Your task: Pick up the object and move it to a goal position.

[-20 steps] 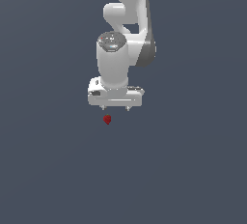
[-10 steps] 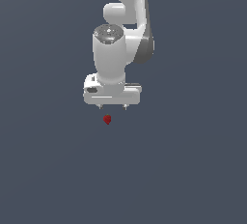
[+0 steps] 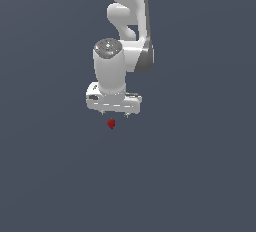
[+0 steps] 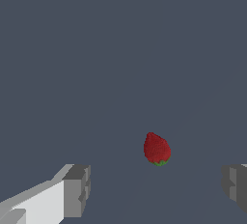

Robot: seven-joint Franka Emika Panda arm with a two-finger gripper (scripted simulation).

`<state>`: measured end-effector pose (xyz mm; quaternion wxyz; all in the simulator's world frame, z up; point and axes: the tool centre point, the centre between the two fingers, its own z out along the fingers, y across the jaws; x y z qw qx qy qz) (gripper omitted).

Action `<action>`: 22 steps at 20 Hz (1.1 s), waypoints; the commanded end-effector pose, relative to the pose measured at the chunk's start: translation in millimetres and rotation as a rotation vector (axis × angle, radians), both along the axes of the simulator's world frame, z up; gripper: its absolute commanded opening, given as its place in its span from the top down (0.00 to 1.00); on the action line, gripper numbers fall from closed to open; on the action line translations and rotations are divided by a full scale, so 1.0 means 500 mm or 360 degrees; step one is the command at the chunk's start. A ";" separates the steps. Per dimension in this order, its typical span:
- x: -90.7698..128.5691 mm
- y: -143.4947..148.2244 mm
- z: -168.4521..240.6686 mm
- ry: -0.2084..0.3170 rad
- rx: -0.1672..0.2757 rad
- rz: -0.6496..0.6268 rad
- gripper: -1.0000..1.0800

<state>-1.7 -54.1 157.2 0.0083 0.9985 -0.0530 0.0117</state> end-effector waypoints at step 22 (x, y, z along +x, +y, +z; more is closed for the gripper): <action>-0.072 -0.065 -0.184 0.0032 0.0033 -0.0485 0.04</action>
